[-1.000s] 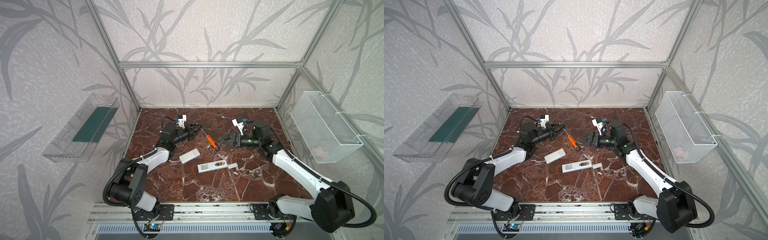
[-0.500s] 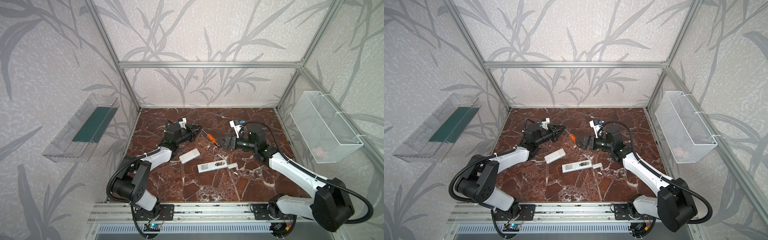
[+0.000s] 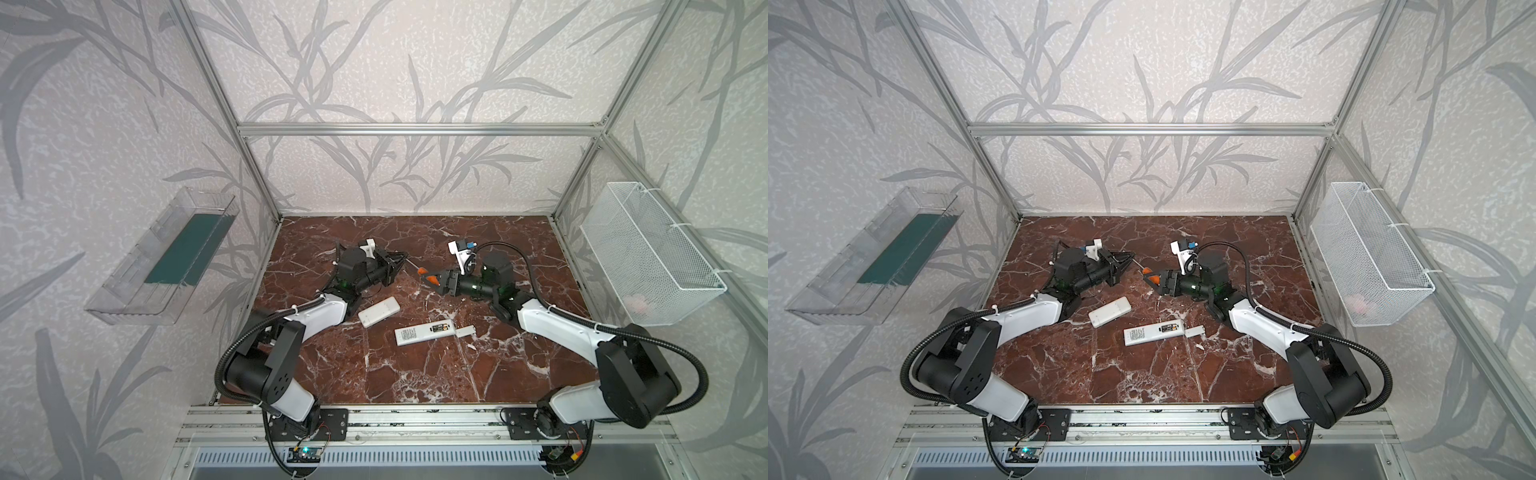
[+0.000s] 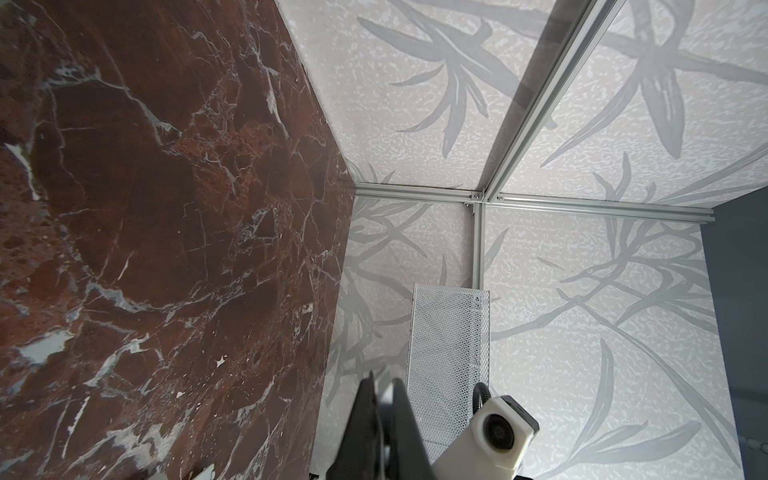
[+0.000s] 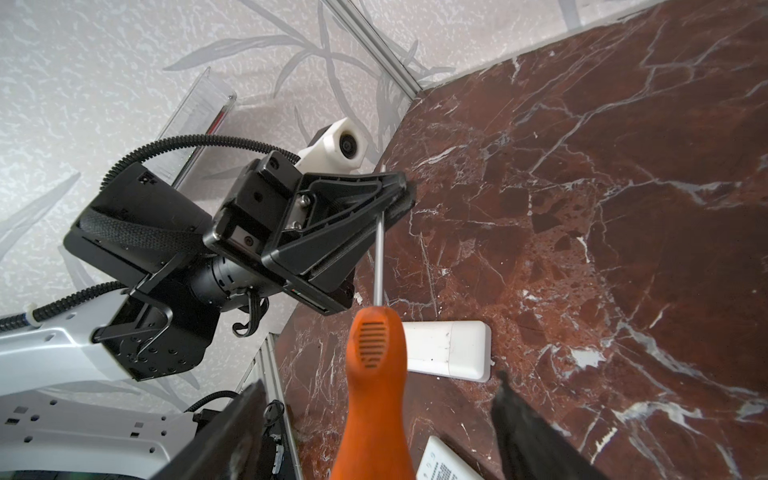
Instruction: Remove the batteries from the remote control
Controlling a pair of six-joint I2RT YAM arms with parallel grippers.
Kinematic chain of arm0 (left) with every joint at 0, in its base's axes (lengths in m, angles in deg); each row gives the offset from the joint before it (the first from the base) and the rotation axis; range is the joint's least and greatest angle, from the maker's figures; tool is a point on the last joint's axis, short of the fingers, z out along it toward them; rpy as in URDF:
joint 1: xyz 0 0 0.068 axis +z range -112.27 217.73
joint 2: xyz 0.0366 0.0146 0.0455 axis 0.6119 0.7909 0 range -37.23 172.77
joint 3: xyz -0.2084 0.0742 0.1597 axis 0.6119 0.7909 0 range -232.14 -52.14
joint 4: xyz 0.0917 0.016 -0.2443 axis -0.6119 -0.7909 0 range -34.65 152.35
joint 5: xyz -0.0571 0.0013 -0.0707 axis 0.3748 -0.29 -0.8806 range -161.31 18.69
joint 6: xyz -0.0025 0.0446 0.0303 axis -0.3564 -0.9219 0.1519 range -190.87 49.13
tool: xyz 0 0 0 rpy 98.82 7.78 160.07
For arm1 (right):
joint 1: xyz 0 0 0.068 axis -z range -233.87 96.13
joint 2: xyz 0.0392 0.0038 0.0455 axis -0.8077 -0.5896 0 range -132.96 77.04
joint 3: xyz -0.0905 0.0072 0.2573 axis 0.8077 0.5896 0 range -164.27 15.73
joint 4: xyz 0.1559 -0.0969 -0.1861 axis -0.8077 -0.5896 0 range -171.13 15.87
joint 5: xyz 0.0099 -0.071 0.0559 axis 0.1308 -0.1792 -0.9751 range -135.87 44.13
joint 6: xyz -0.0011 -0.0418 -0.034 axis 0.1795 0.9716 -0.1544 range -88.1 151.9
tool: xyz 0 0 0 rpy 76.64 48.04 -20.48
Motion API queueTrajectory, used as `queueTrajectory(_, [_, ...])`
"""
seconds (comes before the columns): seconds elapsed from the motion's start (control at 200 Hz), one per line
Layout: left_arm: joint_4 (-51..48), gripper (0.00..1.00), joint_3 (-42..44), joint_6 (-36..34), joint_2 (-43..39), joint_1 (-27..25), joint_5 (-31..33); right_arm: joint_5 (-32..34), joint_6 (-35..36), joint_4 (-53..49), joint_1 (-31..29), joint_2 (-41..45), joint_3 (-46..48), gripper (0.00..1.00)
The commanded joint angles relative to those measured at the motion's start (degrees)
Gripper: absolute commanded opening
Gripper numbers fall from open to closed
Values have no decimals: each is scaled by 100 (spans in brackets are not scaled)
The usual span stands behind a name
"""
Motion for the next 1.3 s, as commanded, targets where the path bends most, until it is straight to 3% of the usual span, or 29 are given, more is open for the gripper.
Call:
queueTrajectory(0.0, [214, 0, -64, 195, 38, -22, 88, 239, -156, 371, -24, 4, -95, 77])
queueTrajectory(0.24, [221, 0, -23, 175, 30, -40, 146, 367, -325, 484, -28, -53, -23, 68])
queueTrajectory(0.775, [219, 0, 42, 175, -15, -40, 210, 438, -437, 555, -102, -102, 163, 66])
queueTrajectory(1.295, [224, 0, 94, 175, -50, -38, 168, 429, -437, 555, -197, -240, 72, 56])
